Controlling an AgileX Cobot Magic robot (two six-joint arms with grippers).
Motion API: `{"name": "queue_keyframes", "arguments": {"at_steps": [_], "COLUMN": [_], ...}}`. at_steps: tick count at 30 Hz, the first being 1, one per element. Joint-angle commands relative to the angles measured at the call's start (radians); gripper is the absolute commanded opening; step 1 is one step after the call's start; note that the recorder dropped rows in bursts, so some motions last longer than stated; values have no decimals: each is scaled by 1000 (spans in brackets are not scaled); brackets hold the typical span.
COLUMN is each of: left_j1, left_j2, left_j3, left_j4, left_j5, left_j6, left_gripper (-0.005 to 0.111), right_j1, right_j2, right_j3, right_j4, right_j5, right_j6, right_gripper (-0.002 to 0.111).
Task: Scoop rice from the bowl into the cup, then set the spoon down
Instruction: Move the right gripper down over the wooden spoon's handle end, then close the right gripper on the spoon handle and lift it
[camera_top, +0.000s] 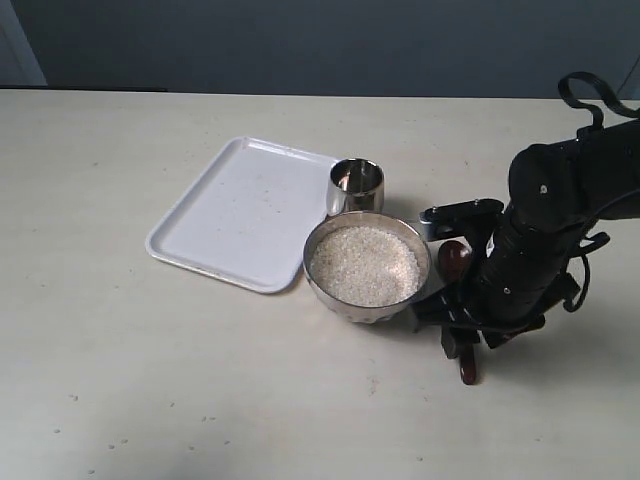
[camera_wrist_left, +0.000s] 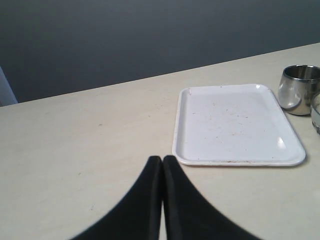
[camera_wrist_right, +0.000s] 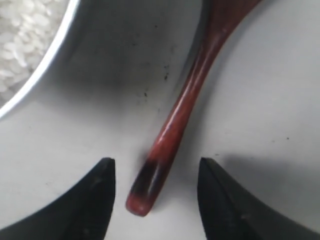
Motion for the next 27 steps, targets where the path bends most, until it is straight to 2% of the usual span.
{"name": "queue_keyframes", "arguments": {"at_steps": [1, 4, 11, 13, 15, 16, 21, 27], "left_j1": [-5, -5, -5, -5, -5, -5, -5, -5], "left_j2": [-4, -4, -4, -4, -4, -4, -4, -4], "left_j3": [-2, -2, -2, -2, -2, -2, -2, -2], "left_j4": [2, 2, 2, 2, 2, 2, 2, 2], "left_j5": [-12, -12, -12, -12, -12, -12, -12, -12], "left_j6": [-3, -3, -3, -3, -3, -3, -3, -3], "left_gripper": [1, 1, 1, 1, 1, 1, 1, 1], "right_j1": [1, 1, 1, 1, 1, 1, 1, 1], "right_j2": [24, 47, 88, 90, 87, 85, 16, -126], "right_j3": [-6, -6, -6, -6, -8, -10, -37, -178], "right_j4": [-13, 16, 18, 18, -3, -19, -104, -269], "right_j5": [-20, -35, -32, -17, 22, 53, 233, 491], "right_j6": [1, 1, 1, -4, -4, -6, -31, -48], "right_gripper": [40, 34, 38, 26, 4, 0, 0, -1]}}
